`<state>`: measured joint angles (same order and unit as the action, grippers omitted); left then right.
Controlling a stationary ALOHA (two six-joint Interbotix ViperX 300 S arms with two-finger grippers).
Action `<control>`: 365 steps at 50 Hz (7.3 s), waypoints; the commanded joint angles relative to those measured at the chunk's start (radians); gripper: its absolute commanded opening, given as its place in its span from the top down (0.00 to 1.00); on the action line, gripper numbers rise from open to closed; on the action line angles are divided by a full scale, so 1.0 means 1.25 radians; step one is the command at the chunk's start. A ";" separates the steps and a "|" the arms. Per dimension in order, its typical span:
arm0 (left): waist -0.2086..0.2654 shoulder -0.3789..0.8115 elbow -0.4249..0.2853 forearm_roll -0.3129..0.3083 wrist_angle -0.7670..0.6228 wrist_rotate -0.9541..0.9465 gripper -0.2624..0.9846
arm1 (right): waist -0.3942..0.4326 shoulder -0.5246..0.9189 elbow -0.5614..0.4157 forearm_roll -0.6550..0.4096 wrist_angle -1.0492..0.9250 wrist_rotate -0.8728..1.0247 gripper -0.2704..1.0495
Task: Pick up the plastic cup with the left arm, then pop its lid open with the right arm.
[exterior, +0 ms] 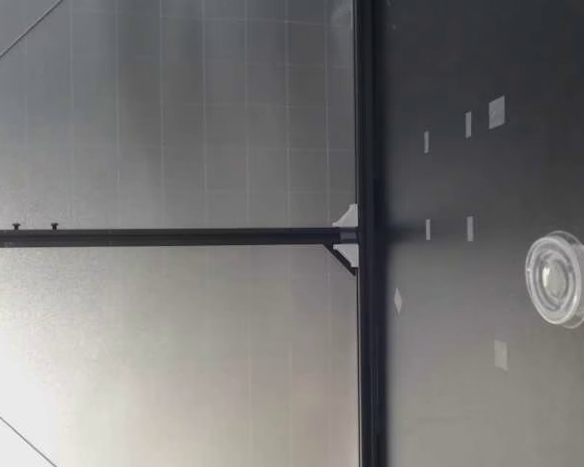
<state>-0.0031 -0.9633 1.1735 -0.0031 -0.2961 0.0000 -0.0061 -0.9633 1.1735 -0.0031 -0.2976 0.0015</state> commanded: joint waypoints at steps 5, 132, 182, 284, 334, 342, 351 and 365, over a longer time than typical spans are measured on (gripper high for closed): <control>-0.011 0.017 0.067 -0.013 -0.025 -0.010 0.84 | -0.004 0.021 0.027 0.004 0.011 0.006 0.85; -0.065 0.944 -0.202 -0.052 -0.228 -0.098 0.30 | 0.006 0.904 -0.403 0.044 0.083 0.137 0.89; -0.047 1.005 -0.245 -0.052 -0.238 -0.087 0.26 | -0.001 0.936 -0.410 0.040 0.053 0.136 0.89; -0.048 0.979 -0.245 -0.043 -0.124 -0.064 0.65 | -0.001 0.879 -0.366 0.042 0.118 0.161 0.89; -0.004 0.870 -0.243 -0.171 -0.487 0.126 0.74 | -0.001 0.812 -0.108 0.053 -0.595 0.892 0.25; -0.005 0.857 -0.233 -0.169 -0.496 0.133 0.74 | -0.001 0.816 -0.115 0.066 -0.596 0.890 0.25; -0.013 0.853 -0.233 -0.166 -0.512 0.134 0.74 | -0.002 0.826 -0.125 0.088 -0.600 0.887 0.25; -0.023 0.854 -0.229 -0.164 -0.514 0.134 0.74 | -0.004 0.833 -0.142 0.091 -0.657 0.882 0.26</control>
<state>-0.0291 0.1350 0.8928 -0.2117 -0.9281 0.1672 -0.0031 0.0920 1.0109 0.1089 -1.0891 1.1075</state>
